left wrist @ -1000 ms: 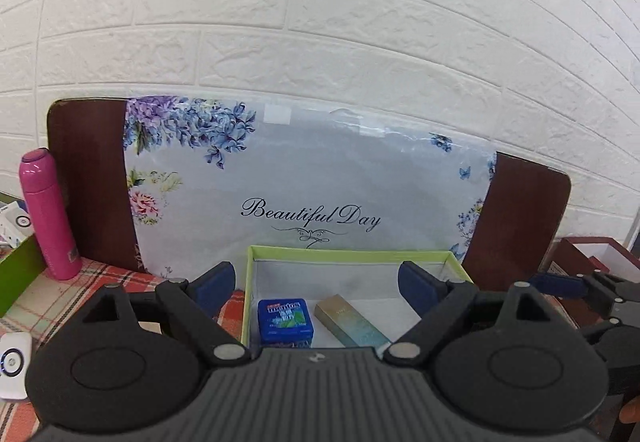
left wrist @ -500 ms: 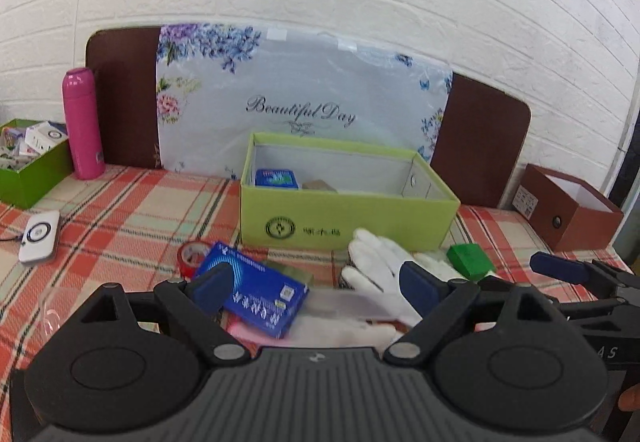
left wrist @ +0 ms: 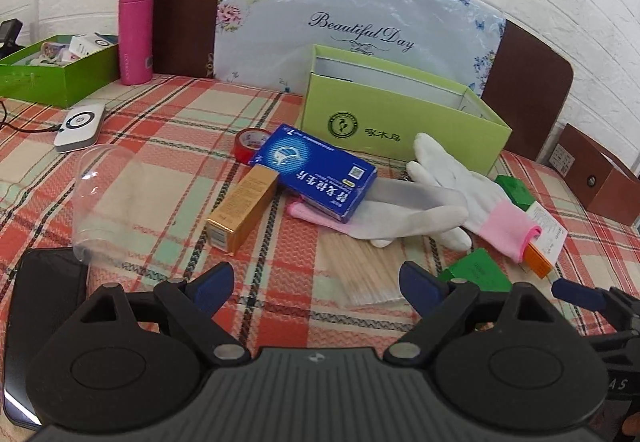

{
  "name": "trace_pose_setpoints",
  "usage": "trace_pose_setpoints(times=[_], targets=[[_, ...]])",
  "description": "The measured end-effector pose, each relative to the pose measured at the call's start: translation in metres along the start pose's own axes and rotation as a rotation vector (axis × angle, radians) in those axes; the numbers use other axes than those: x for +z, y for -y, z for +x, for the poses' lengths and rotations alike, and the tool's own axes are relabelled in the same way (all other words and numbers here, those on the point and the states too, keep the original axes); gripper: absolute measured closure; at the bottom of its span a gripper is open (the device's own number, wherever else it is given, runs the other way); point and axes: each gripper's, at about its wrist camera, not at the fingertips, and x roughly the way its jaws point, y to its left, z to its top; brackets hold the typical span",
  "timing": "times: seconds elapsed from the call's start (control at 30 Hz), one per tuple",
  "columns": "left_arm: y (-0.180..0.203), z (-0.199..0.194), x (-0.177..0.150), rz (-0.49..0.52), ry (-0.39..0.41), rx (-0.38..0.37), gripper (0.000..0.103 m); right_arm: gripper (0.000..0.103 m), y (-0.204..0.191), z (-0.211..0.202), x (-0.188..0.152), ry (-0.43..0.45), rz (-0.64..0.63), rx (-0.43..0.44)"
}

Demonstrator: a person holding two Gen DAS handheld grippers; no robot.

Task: Organize objects
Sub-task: 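Return both tools to the table and grasp the black tape roll with the right tool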

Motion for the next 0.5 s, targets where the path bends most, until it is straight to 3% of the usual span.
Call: trace_pose_setpoints(times=[0.1, 0.2, 0.3, 0.37, 0.5], targets=[[-0.008, -0.001, 0.004, 0.004, 0.030, 0.014, 0.010, 0.000, -0.007, 0.000, -0.004, -0.005, -0.034, 0.008], [-0.014, 0.003, 0.011, 0.022, 0.054, 0.032, 0.010, 0.007, -0.016, 0.000, -0.002, 0.002, -0.066, 0.043], [-0.017, 0.011, 0.017, 0.029, 0.063, 0.038, 0.010, 0.021, -0.028, 0.003, -0.002, -0.016, -0.099, 0.091], [-0.020, 0.017, 0.021, 0.039, 0.072, 0.047, 0.010, 0.037, -0.034, 0.008, -0.003, -0.044, -0.103, 0.126], [-0.021, 0.033, 0.033, 0.074, 0.091, 0.060, 0.010, 0.047, -0.046, 0.017, -0.006, -0.073, -0.134, 0.151]])
